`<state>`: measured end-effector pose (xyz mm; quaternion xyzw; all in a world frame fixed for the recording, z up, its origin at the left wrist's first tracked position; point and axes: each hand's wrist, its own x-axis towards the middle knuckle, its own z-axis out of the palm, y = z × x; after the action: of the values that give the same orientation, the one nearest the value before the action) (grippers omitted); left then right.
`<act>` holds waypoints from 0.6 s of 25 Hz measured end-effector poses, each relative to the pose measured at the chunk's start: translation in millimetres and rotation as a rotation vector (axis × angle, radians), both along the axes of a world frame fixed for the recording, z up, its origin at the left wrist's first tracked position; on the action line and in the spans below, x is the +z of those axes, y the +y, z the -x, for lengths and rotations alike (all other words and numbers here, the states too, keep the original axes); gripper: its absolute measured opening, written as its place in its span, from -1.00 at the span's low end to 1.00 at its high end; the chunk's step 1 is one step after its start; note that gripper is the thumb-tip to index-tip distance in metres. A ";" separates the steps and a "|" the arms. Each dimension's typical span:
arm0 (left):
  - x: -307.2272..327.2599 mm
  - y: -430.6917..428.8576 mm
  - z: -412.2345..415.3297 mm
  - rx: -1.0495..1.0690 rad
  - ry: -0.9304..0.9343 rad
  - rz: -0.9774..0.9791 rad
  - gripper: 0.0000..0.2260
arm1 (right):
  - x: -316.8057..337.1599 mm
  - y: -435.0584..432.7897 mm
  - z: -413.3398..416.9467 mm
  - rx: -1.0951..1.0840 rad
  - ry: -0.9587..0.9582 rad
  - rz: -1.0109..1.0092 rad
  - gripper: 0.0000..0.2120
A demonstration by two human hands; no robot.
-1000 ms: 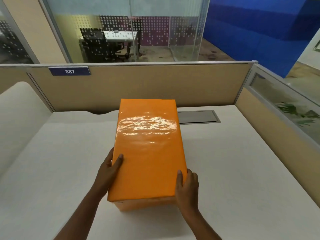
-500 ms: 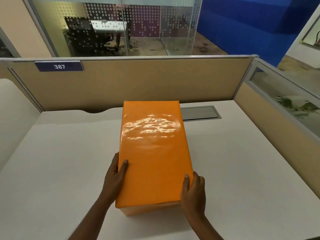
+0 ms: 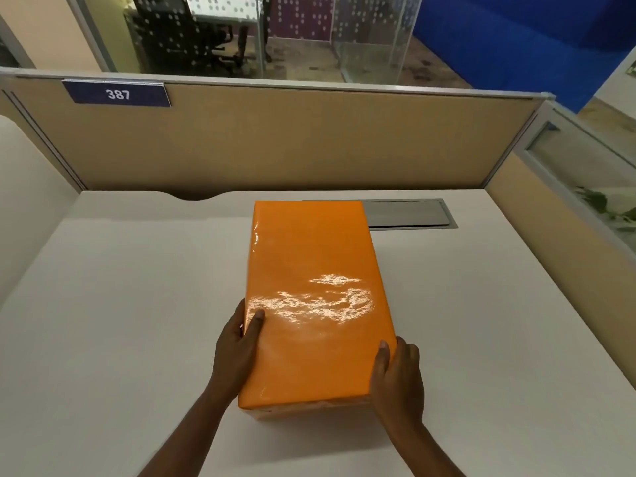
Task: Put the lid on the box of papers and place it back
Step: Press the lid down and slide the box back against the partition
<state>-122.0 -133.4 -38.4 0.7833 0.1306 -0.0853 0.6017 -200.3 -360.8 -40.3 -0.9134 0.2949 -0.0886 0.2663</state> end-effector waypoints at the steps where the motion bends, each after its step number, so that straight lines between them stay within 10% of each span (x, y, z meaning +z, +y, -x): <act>1: 0.1 -0.6 -0.5 -0.004 -0.010 -0.004 -0.66 | 0.6 -0.9 -2.3 0.016 0.020 0.012 -0.61; 6: 2.9 -1.1 -7.9 -0.034 -0.069 -0.035 -0.59 | 3.9 -6.3 -13.9 0.100 0.140 0.057 -0.65; 15: 12.0 3.3 -24.3 0.011 0.018 -0.028 0.11 | 14.6 -20.6 -41.1 0.126 0.240 0.028 -0.29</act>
<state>-97.7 -130.1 -26.5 0.7901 0.1415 -0.0872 0.5901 -159.2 -381.4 -25.7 -0.9379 0.2652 0.0340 0.2211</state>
